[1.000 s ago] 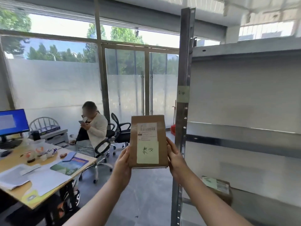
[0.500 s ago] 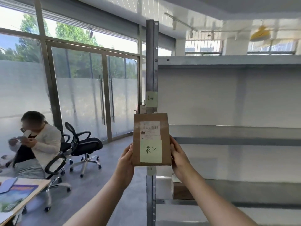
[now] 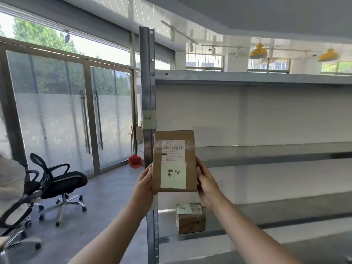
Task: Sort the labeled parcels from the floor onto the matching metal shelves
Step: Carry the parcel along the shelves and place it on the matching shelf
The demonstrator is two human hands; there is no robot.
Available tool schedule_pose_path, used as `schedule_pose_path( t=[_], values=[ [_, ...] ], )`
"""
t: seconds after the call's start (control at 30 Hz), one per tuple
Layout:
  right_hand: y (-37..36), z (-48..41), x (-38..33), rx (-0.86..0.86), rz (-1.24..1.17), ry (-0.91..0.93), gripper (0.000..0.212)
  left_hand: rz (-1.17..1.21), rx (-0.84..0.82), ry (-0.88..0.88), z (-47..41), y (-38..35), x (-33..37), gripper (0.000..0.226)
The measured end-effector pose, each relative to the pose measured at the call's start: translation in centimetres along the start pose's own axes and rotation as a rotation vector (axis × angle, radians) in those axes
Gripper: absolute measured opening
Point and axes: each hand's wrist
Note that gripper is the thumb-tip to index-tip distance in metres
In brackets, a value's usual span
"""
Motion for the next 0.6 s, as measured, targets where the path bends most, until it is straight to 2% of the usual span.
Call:
schedule_pose_path(
  t=[0.47,0.6],
  values=[
    [6.0,-0.9,-4.5,0.065,0.073,0.017,0.038,-0.026,-0.068,0.010,-5.9,-4.7,-1.0,0.047],
    [7.6,-2.9,-5.7,0.094,0.074,0.010,0.035,-0.002,-0.042,0.022,-8.3,-5.4,-0.9,0.047]
  ],
)
Point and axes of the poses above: each hand's wrist, its own z-axis away from the middle knuckle, its own y-axis out of the back of the hand, x = y × z, and after that the axes turned 15 degrees about -x, right-handed
